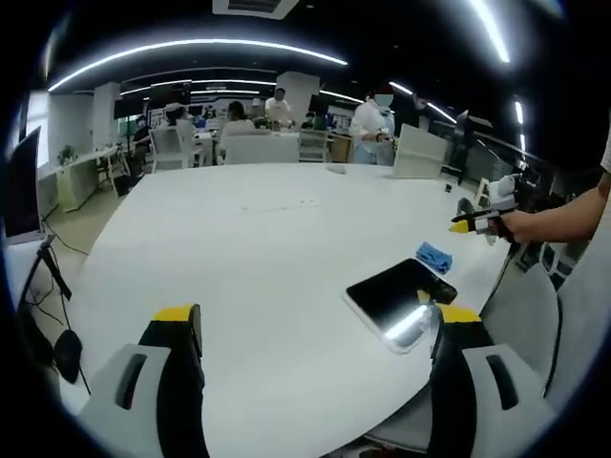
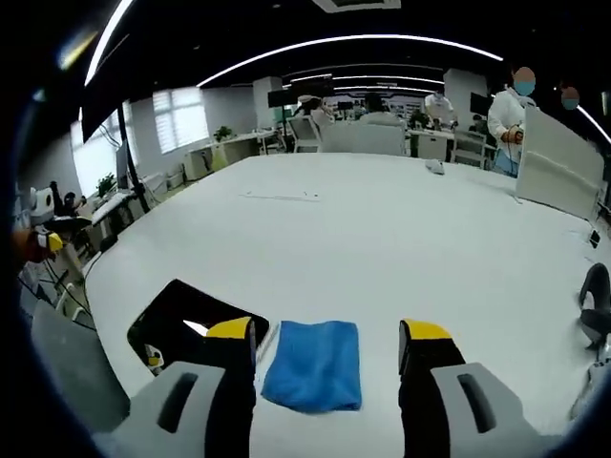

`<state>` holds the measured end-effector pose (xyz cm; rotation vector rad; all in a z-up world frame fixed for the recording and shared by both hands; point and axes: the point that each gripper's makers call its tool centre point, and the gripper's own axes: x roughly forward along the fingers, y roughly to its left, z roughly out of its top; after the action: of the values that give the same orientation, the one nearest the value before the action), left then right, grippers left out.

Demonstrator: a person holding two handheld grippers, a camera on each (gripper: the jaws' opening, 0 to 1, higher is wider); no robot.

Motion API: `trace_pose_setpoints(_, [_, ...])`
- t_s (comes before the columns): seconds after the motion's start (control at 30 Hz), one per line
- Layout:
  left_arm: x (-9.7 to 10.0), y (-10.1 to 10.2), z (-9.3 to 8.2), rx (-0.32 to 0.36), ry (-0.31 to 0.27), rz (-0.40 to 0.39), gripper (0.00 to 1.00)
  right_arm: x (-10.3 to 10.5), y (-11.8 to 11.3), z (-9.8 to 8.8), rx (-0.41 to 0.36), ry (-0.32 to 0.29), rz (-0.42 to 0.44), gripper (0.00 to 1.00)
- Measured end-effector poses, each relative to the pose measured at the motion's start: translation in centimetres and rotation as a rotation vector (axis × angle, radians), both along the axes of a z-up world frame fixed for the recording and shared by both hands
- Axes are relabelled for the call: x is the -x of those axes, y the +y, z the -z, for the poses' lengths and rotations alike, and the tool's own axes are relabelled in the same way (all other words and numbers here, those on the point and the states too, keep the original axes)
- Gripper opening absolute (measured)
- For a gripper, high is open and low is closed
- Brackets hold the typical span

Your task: Wipe the mirror surface with the cleaning cloth until all visible marks leave the cleaned area.

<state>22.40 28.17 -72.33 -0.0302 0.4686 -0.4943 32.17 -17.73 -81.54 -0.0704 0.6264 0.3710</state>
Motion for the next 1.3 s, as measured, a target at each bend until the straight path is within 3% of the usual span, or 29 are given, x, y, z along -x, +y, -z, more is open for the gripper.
trace_pose_setpoints(0.33, [0.6,1.1,0.4,-0.009,0.011,-0.001,0.99,0.3,0.1,4.9,0.044,0.081,0.03,0.39])
trace_pose_setpoints(0.57, [0.8,1.9,0.6,-0.006,0.018,-0.016,0.99,-0.3,1.2,5.3,0.057,0.077,0.031,0.23])
trace_pose_setpoints(0.7, [0.5,2.1,0.7,-0.002,0.018,-0.019,0.99,-0.2,1.3,6.3,0.042,0.113,0.058,0.23])
trace_pose_setpoints(0.87, [0.4,2.1,0.5,0.011,0.004,-0.014,0.99,0.5,1.6,7.2,0.119,0.136,0.038,0.13])
trace_pose_setpoints(0.97, [0.4,2.4,0.6,0.022,0.002,-0.02,0.99,0.6,1.1,7.4,0.133,0.117,0.036,0.01])
trace_pose_setpoints(1.13, [0.4,2.4,0.5,0.019,-0.005,0.009,0.99,0.4,0.9,7.4,0.068,0.161,0.112,0.0])
trace_pose_setpoints(1.3, [0.0,3.0,0.2,0.021,-0.019,0.007,0.99,0.4,1.0,7.4,0.077,0.177,0.126,0.0])
